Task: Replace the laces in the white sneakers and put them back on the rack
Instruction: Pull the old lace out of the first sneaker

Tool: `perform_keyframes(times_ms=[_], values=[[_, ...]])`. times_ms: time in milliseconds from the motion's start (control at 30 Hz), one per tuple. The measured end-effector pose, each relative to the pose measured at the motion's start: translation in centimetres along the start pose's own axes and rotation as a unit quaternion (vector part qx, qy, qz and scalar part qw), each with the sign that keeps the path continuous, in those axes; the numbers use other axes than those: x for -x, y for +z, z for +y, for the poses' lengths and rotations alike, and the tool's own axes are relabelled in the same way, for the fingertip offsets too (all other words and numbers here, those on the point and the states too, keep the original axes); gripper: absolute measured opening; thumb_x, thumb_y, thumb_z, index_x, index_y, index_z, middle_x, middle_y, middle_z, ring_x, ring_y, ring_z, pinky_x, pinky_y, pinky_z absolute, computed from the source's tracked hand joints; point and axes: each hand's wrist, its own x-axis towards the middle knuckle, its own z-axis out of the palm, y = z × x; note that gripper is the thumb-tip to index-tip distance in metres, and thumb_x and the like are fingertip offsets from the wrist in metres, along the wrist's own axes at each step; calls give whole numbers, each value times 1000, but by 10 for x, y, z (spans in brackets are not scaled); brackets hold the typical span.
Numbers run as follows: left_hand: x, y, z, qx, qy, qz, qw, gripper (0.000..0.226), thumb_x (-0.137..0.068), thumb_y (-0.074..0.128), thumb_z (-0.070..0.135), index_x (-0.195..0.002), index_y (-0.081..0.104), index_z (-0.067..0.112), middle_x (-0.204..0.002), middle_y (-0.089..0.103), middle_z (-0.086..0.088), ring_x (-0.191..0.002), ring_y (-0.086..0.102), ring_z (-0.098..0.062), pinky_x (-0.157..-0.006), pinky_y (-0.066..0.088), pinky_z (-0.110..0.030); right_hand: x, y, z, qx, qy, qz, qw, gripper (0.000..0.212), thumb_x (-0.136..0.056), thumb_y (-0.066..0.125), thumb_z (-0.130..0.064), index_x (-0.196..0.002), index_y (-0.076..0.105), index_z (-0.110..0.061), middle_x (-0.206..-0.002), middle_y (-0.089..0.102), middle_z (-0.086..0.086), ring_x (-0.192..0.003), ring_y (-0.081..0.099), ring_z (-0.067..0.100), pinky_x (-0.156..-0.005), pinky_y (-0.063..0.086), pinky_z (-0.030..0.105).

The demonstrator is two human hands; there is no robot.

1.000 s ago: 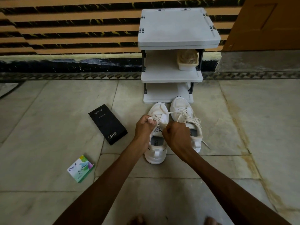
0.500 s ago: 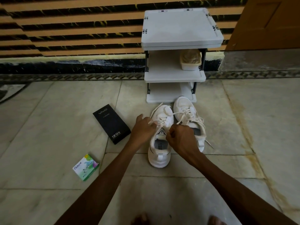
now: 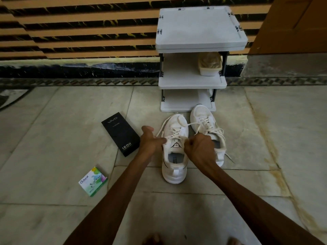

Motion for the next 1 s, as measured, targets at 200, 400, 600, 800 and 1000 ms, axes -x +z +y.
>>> perform_keyframes(times_ms=[200, 400, 600, 800, 1000], values=[[3, 2, -1, -103, 113, -39, 987, 51, -82, 73, 15, -113, 34, 26, -90, 65, -5, -80, 64, -17, -63, 52, -24, 6, -5, -15, 110, -185, -51, 975, 55, -73, 78, -20, -124, 55, -18, -124, 47, 9, -110, 52, 26, -80, 47, 31], [6, 2, -1, -121, 138, -32, 983, 50, -83, 72, 15, -112, 34, 26, -88, 64, -3, -78, 63, -13, -60, 47, -18, -3, 1, -14, 161, -220, -96, 957, 48, -73, 79, -23, -117, 60, -18, -123, 42, 11, -108, 47, 31, -80, 48, 34], [7, -1, -3, -79, 88, -16, 993, 49, -79, 75, 14, -109, 38, 22, -89, 64, -6, -81, 66, -20, -69, 58, -36, -6, 6, -7, -8, -92, -56, 994, 11, -77, 63, 3, -80, 63, -8, -95, 48, 12, -89, 53, 30, -67, 29, 21], [9, -2, 4, -130, 128, -40, 982, 51, -81, 75, 17, -114, 36, 24, -88, 66, -2, -80, 64, -15, -63, 49, -23, -13, -7, -21, 62, -68, -76, 993, 32, -74, 76, -15, -104, 67, -15, -120, 45, 9, -104, 53, 27, -81, 54, 39], [13, -4, 8, -148, 139, -54, 978, 49, -86, 70, 16, -120, 36, 23, -90, 66, -1, -80, 63, -13, -59, 43, -16, -16, -2, -29, 177, -176, -72, 966, 23, -87, 63, -26, -108, 72, -21, -117, 57, 6, -109, 49, 28, -85, 50, 39]])
